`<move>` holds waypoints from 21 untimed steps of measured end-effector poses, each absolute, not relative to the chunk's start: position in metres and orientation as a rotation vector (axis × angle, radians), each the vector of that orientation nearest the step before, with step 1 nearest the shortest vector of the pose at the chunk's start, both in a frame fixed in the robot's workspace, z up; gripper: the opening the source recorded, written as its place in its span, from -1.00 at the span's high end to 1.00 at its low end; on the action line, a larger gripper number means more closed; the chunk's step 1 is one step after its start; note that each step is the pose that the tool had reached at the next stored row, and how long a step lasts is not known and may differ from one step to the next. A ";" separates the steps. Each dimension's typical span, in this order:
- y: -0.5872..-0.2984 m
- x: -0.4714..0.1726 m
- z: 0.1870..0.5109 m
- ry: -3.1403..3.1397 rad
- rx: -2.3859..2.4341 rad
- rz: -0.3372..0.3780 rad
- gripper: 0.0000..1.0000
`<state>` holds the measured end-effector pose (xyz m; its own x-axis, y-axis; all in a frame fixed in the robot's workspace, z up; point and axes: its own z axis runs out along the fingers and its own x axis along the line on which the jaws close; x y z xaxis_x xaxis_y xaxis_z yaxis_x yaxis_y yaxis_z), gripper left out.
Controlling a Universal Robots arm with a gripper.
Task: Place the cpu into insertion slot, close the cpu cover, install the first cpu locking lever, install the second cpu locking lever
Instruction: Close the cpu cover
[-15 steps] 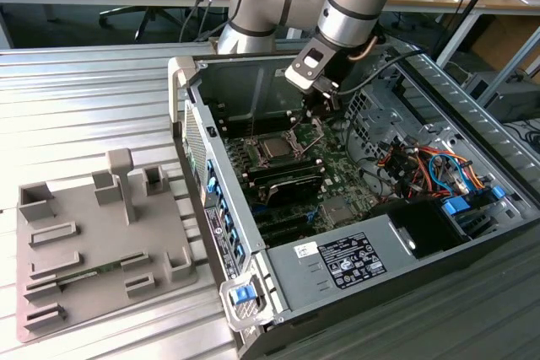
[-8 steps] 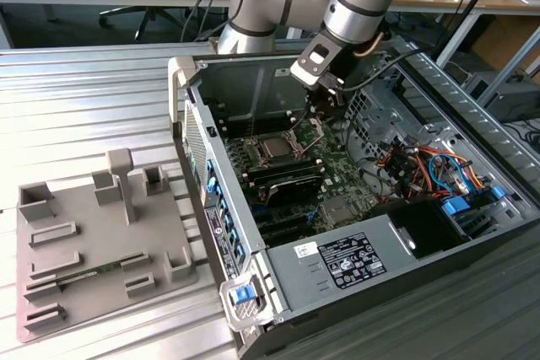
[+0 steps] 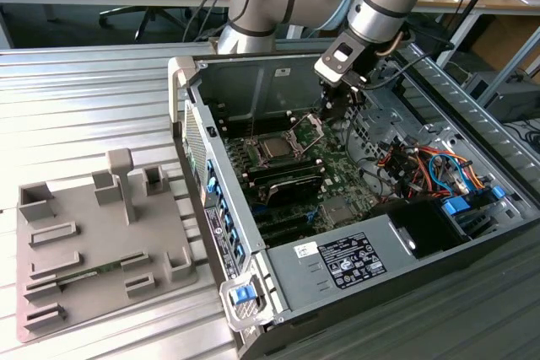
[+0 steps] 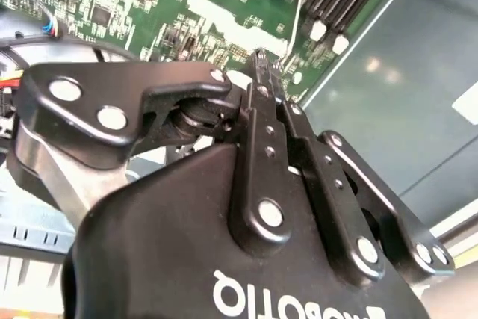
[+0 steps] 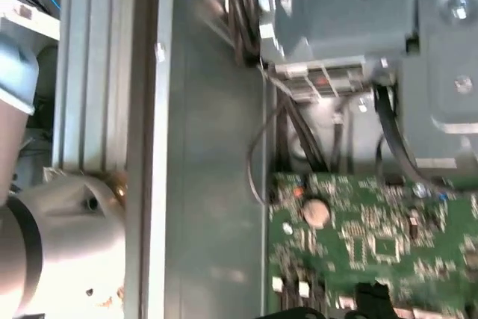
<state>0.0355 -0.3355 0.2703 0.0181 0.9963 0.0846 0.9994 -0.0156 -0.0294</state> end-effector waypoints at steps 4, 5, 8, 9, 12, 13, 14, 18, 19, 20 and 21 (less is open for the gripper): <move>-0.336 0.046 0.267 -2.142 -2.178 -0.037 0.79; -0.336 0.049 0.266 -2.144 -2.178 -0.029 0.79; -0.336 0.052 0.260 -2.147 -2.179 -0.011 0.79; -0.336 0.052 0.258 -2.147 -2.178 -0.009 0.79; -0.336 0.052 0.253 -2.152 -2.171 -0.006 0.79; -0.336 0.052 0.252 -2.153 -2.170 -0.006 0.79; -0.336 0.049 0.251 -2.154 -2.169 -0.006 0.79; -0.336 0.032 0.251 -2.154 -2.169 -0.006 0.79; -0.336 0.031 0.251 -2.154 -2.169 -0.006 0.79; -0.336 0.030 0.251 -2.154 -2.169 -0.007 0.79; -0.336 0.027 0.251 -2.154 -2.169 -0.007 0.79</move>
